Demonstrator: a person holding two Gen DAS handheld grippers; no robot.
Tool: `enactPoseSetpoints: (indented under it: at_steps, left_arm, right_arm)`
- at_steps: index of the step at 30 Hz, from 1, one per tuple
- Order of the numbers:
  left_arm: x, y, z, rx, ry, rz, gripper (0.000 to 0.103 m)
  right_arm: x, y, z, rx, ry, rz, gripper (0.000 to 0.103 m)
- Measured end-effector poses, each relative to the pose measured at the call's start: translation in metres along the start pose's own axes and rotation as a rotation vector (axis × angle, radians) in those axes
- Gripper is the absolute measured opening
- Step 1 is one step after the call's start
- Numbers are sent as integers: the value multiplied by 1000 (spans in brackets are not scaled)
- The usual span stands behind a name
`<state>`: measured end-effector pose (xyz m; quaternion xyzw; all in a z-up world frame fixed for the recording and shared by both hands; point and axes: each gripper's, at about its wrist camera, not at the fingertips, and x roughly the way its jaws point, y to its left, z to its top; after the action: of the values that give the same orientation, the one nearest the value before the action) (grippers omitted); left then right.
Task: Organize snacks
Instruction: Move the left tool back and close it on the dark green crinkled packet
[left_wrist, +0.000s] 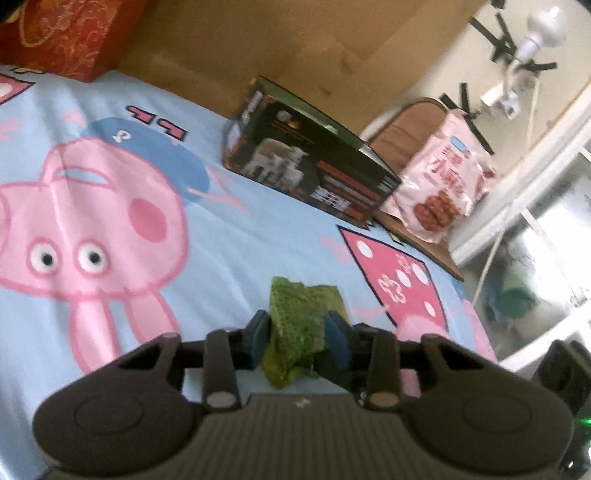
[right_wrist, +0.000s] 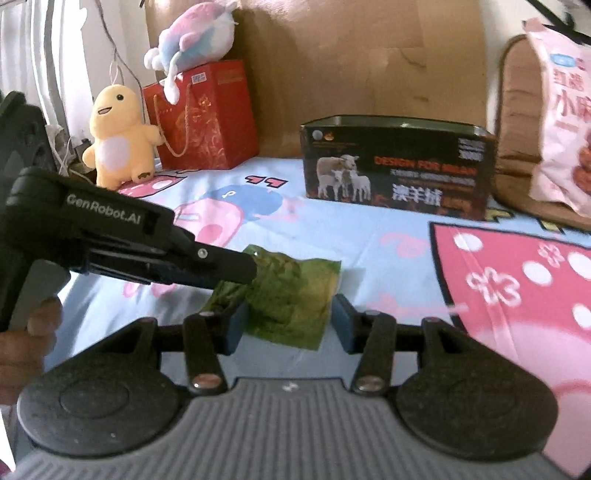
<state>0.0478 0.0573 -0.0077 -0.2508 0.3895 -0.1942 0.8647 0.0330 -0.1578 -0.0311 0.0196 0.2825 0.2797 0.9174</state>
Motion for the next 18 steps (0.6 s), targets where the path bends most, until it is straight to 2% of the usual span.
enactPoseSetpoints:
  at_steps: [2,7,18]
  left_arm:
    - [-1,0,-2,-4,-6,-21,43]
    - [-2,6,-6,-31,-24,-49,43]
    - [0,-5,-6,-6,-27,-29,50]
  right_arm:
    - [-3,0,-3,10,-4,-2,53]
    - [-3,2,-5,2,-8,-14,54]
    - [-5,0,-6,20,-15,1,54]
